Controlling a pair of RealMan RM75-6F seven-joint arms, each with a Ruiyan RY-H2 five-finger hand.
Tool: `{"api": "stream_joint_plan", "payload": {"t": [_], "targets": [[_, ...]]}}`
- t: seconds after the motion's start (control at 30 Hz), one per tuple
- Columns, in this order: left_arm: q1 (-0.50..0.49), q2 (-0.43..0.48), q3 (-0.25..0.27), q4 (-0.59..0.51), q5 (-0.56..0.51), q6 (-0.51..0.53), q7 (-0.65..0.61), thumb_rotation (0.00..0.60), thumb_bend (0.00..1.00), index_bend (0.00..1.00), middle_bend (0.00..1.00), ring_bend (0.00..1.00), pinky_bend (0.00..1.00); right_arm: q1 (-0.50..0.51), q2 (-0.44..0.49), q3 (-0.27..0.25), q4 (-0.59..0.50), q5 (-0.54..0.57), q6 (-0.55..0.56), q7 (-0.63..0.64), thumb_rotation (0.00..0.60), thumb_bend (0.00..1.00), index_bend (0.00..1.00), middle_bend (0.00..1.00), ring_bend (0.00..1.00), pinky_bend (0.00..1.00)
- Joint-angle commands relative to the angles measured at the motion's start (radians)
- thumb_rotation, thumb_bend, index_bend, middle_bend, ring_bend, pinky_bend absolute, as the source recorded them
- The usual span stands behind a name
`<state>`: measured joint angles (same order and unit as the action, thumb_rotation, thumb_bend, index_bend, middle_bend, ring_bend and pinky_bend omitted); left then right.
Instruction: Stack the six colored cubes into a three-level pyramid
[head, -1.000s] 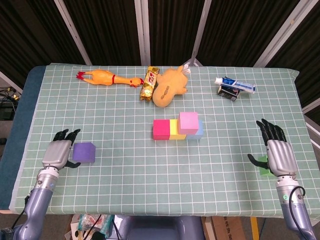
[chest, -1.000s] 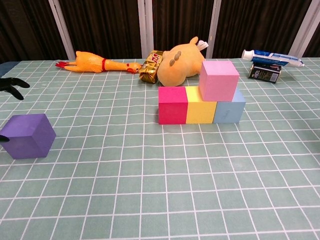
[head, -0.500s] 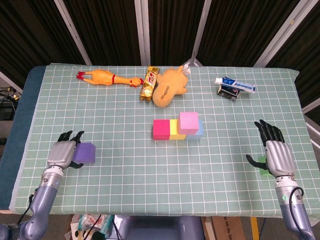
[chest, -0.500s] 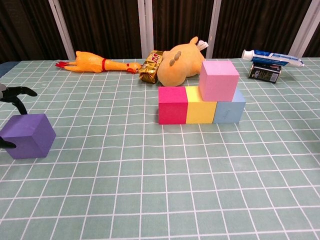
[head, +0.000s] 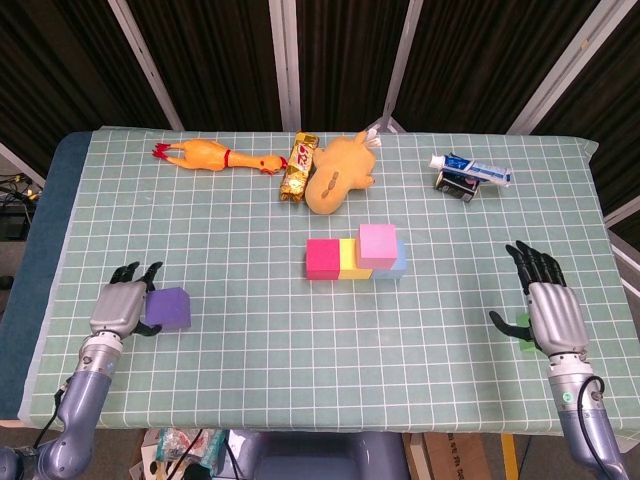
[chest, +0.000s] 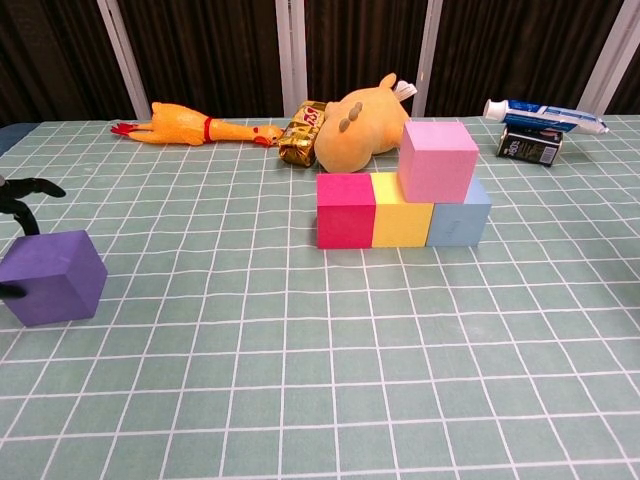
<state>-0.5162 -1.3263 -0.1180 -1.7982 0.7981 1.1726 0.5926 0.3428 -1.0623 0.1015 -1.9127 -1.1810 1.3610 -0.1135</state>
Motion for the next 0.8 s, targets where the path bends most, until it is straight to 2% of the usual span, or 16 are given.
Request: {"api": "stream_joint_plan", "payload": {"t": [0.03, 0.4, 0.67, 0.8], "targets": [[-0.001, 0.0, -0.001, -0.001, 0.012, 0.007, -0.008, 0.6, 0.29, 0.0, 0.38, 0.02, 0.03, -0.003, 0.0, 0.003, -0.002, -0.002, -0.002, -0.001, 0.6, 0.27, 0.0, 0.0, 0.0, 0.0], [-0.019, 0.028, -0.023, -0.04, 0.068, 0.032, -0.019, 0.6, 0.3, 0.0, 0.39, 0.02, 0.03, -0.016, 0.0, 0.019, -0.005, -0.011, -0.015, -0.001, 0.6, 0.27, 0.0, 0.0, 0.0, 0.0], [-0.087, 0.052, -0.095, -0.083, 0.065, 0.016, 0.01, 0.6, 0.3, 0.0, 0.39, 0.02, 0.03, -0.021, 0.004, 0.03, -0.007, -0.013, -0.024, 0.005, 0.6, 0.27, 0.0, 0.0, 0.0, 0.0], [-0.165, 0.047, -0.159, -0.109, -0.003, -0.011, 0.062, 0.6, 0.3, 0.0, 0.39, 0.02, 0.03, -0.024, 0.007, 0.037, -0.009, -0.009, -0.03, 0.008, 0.6, 0.27, 0.0, 0.0, 0.0, 0.0]]}}
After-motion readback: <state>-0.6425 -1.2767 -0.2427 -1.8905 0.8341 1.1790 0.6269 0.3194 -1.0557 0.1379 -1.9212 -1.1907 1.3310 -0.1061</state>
